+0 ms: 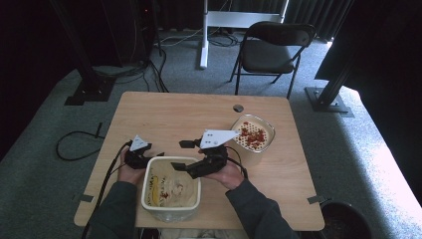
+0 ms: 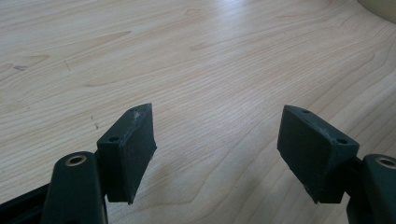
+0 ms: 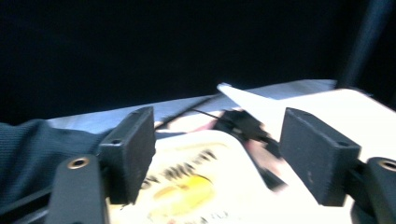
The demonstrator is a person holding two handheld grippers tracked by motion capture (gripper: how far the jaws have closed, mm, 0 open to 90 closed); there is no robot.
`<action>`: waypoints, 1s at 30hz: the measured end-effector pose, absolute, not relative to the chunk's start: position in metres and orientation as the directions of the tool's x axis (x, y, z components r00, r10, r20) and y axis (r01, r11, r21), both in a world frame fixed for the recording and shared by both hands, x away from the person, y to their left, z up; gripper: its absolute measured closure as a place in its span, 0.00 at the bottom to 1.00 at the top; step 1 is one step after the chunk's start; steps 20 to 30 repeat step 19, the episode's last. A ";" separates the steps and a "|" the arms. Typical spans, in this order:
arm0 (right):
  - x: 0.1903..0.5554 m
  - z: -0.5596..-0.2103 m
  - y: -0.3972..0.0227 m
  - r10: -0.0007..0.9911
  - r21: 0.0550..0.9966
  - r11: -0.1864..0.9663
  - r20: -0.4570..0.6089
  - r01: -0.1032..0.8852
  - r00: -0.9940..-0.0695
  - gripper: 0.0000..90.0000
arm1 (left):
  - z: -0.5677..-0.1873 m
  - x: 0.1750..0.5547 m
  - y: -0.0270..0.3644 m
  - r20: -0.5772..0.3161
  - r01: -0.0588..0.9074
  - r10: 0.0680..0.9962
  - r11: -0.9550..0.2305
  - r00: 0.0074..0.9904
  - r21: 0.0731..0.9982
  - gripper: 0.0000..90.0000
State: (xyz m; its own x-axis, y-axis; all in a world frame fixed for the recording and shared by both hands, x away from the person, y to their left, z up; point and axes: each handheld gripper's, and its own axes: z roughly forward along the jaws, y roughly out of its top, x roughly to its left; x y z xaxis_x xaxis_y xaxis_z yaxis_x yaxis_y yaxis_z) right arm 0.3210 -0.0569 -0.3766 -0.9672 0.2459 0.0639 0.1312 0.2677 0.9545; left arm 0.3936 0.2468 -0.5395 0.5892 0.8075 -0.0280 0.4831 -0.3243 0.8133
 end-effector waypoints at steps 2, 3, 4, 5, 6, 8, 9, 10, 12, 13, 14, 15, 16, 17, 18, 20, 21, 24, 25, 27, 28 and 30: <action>0.322 -0.381 -0.068 0.294 0.956 0.262 0.051 0.132 -0.954 0.35 | -0.540 0.394 0.247 -0.029 0.484 0.808 -0.323 0.588 0.813 0.31; 0.322 -0.384 -0.074 0.323 0.958 0.253 0.050 0.138 -0.945 0.36 | -0.540 0.394 0.247 -0.028 0.484 0.808 -0.324 0.588 0.813 0.31; 0.323 -0.387 -0.080 0.350 0.958 0.248 0.049 0.143 -0.936 0.37 | -0.540 0.394 0.247 -0.028 0.484 0.809 -0.325 0.588 0.812 0.31; 0.324 -0.389 -0.085 0.379 0.957 0.247 0.051 0.154 -0.924 0.38 | -0.540 0.394 0.246 -0.028 0.485 0.809 -0.324 0.587 0.813 0.31; 0.325 -0.392 -0.090 0.408 0.955 0.246 0.055 0.167 -0.911 0.40 | -0.540 0.394 0.246 -0.028 0.485 0.809 -0.324 0.587 0.812 0.31; 0.328 -0.400 -0.101 0.468 0.950 0.248 0.052 0.187 -0.882 0.43 | -0.540 0.394 0.247 -0.028 0.485 0.809 -0.324 0.587 0.812 0.31; 0.329 -0.404 -0.105 0.489 0.948 0.251 0.053 0.198 -0.870 0.44 | -0.540 0.394 0.247 -0.028 0.485 0.809 -0.324 0.587 0.812 0.31; 0.330 -0.407 -0.107 0.508 0.944 0.254 0.053 0.208 -0.860 0.46 | -0.540 0.394 0.246 -0.028 0.485 0.810 -0.324 0.586 0.812 0.31; 0.333 -0.416 -0.112 0.557 0.934 0.276 0.038 0.228 -0.830 0.49 | -0.540 0.394 0.247 -0.027 0.485 0.809 -0.325 0.587 0.812 0.31; 0.333 -0.416 -0.112 0.557 0.934 0.276 0.038 0.228 -0.830 0.49 | -0.540 0.394 0.247 -0.027 0.485 0.809 -0.325 0.587 0.812 0.31; 0.336 -0.422 -0.114 0.577 0.926 0.285 0.041 0.248 -0.816 0.49 | -0.540 0.394 0.247 -0.027 0.485 0.809 -0.325 0.587 0.812 0.31; 0.336 -0.422 -0.114 0.577 0.926 0.285 0.041 0.248 -0.816 0.50 | -0.540 0.394 0.247 -0.027 0.486 0.809 -0.325 0.587 0.812 0.31; 0.342 -0.436 -0.118 0.617 0.907 0.307 0.040 0.287 -0.786 0.50 | -0.540 0.394 0.247 -0.028 0.486 0.809 -0.324 0.587 0.812 0.31; 0.344 -0.441 -0.119 0.630 0.899 0.316 0.040 0.303 -0.776 0.50 | -0.540 0.394 0.247 -0.028 0.486 0.810 -0.324 0.586 0.811 0.31; 0.347 -0.447 -0.119 0.641 0.890 0.327 0.039 0.319 -0.766 0.50 | -0.540 0.394 0.247 -0.028 0.487 0.810 -0.324 0.586 0.811 0.31; 0.349 -0.453 -0.119 0.650 0.879 0.340 0.037 0.334 -0.759 0.50 | -0.540 0.394 0.247 -0.028 0.487 0.810 -0.324 0.586 0.811 0.31; 0.349 -0.453 -0.119 0.650 0.879 0.340 0.037 0.334 -0.759 0.50 | -0.540 0.394 0.247 -0.028 0.487 0.810 -0.324 0.586 0.811 0.31; 0.349 -0.453 -0.119 0.650 0.879 0.340 0.037 0.334 -0.759 0.50 | -0.540 0.394 0.247 -0.028 0.487 0.810 -0.324 0.586 0.811 0.31; 0.349 -0.453 -0.119 0.650 0.879 0.340 0.037 0.334 -0.759 0.50 | -0.540 0.394 0.247 -0.028 0.487 0.810 -0.324 0.586 0.811 0.31; 0.349 -0.453 -0.119 0.650 0.879 0.340 0.037 0.334 -0.759 0.50 | -0.540 0.394 0.247 -0.028 0.487 0.810 -0.324 0.586 0.811 0.31; 0.349 -0.453 -0.119 0.650 0.879 0.340 0.037 0.334 -0.759 0.50 | -0.540 0.394 0.247 -0.028 0.487 0.810 -0.324 0.586 0.811 0.31; 0.349 -0.453 -0.119 0.650 0.879 0.340 0.037 0.334 -0.759 0.50 | -0.540 0.394 0.247 -0.028 0.487 0.810 -0.324 0.586 0.811 0.31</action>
